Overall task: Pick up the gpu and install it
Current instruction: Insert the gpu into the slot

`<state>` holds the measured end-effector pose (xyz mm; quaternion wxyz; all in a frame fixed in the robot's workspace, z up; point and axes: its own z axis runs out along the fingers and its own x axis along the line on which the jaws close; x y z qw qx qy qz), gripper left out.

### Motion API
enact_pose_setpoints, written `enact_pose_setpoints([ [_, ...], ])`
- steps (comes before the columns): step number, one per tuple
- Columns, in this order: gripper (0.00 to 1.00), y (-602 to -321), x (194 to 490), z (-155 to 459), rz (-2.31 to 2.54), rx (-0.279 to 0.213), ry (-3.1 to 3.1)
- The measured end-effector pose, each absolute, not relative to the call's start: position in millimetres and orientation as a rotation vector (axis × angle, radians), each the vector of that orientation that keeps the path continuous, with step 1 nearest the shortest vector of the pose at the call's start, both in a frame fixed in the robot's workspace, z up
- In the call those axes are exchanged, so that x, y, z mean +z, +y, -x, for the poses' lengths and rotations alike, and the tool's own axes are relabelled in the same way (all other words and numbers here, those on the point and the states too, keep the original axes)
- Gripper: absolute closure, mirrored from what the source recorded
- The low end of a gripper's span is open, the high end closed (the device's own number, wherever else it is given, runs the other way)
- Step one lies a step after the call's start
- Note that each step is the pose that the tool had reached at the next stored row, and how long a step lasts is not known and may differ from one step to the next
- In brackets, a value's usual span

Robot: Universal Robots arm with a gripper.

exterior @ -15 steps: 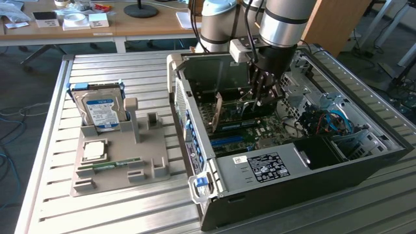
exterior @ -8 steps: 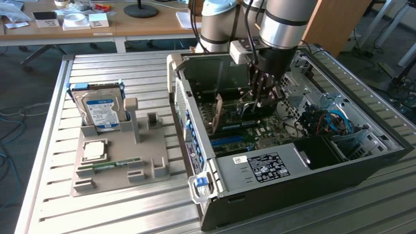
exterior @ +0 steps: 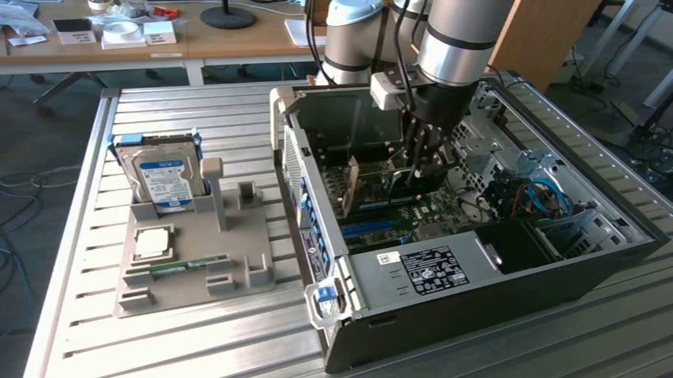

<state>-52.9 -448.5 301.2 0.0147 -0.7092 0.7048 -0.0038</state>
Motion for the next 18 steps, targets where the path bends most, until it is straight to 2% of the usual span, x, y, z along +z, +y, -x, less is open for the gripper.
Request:
enact_pose_setpoints([
  [18,0.73,-448.5,300.2,56.8,2.208,-0.012,2.194],
])
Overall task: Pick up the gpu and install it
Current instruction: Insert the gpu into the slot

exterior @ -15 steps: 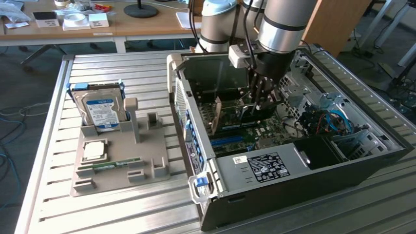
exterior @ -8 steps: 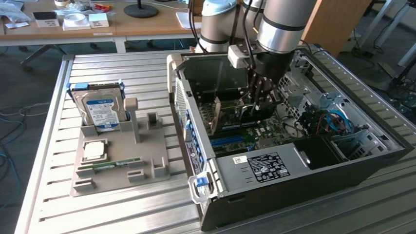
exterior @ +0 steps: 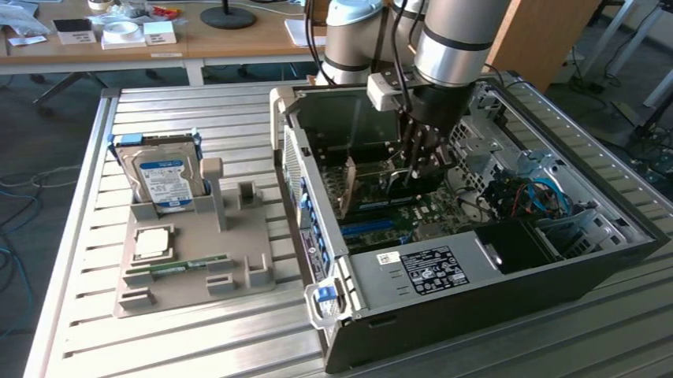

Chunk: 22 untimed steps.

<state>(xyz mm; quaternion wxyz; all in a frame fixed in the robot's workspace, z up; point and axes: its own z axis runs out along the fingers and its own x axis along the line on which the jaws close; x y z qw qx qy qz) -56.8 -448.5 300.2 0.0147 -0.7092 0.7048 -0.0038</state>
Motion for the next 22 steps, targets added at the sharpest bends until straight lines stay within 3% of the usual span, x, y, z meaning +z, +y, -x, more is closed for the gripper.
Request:
enact_pose_setpoints([
  [22,0.73,-451.0,293.9,58.2,2.207,-0.012,2.194],
])
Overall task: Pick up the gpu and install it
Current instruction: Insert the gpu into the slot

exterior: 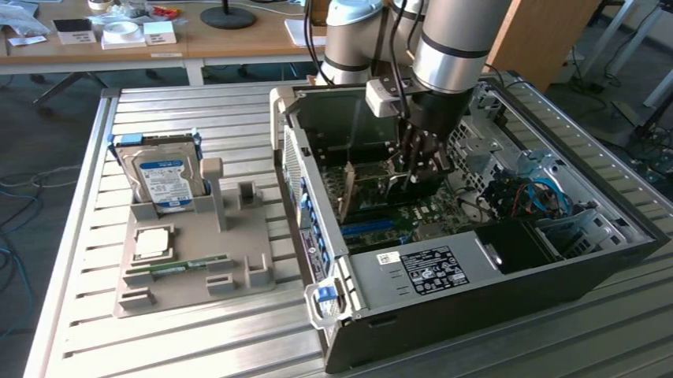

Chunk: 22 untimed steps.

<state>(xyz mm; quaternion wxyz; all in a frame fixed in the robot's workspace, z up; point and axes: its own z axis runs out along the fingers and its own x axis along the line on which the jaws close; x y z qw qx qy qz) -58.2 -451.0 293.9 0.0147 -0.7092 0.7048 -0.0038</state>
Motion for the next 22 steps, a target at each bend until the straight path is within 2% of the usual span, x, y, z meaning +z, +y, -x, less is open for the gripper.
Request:
enact_pose_setpoints([
  [22,0.73,-451.1,287.3,61.1,2.207,-0.012,2.194],
])
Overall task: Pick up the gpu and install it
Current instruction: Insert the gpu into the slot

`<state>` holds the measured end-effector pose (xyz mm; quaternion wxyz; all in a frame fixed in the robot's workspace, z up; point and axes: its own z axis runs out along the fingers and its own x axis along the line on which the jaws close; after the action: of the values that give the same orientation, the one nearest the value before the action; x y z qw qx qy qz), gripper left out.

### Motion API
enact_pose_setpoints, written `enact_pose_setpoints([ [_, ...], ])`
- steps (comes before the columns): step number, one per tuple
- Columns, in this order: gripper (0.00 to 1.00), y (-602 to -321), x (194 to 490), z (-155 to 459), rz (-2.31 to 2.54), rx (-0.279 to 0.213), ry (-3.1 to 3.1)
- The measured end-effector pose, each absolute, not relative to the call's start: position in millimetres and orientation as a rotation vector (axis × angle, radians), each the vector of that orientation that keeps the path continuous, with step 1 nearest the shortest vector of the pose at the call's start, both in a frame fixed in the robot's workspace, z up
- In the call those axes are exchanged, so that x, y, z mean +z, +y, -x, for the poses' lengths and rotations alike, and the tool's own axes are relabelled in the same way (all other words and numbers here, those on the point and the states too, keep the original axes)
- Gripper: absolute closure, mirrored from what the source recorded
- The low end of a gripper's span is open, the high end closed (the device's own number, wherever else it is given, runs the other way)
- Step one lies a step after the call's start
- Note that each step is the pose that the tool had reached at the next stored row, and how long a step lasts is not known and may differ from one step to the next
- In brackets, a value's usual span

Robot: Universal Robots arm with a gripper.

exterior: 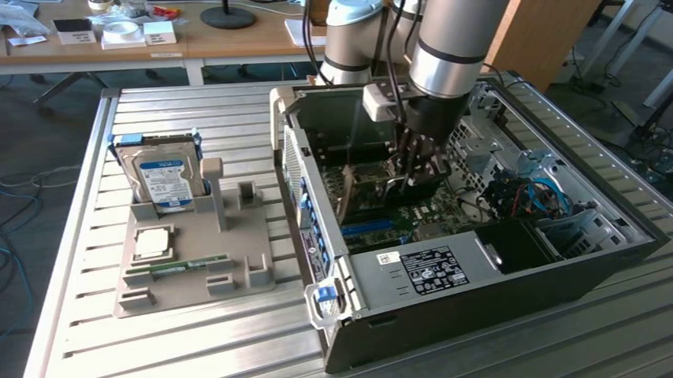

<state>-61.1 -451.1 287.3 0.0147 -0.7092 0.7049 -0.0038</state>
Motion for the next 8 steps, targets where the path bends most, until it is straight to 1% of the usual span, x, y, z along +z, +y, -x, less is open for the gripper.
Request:
enact_pose_setpoints([
  [8,0.73,-453.1,283.6,64.8,2.207,-0.012,2.194],
])
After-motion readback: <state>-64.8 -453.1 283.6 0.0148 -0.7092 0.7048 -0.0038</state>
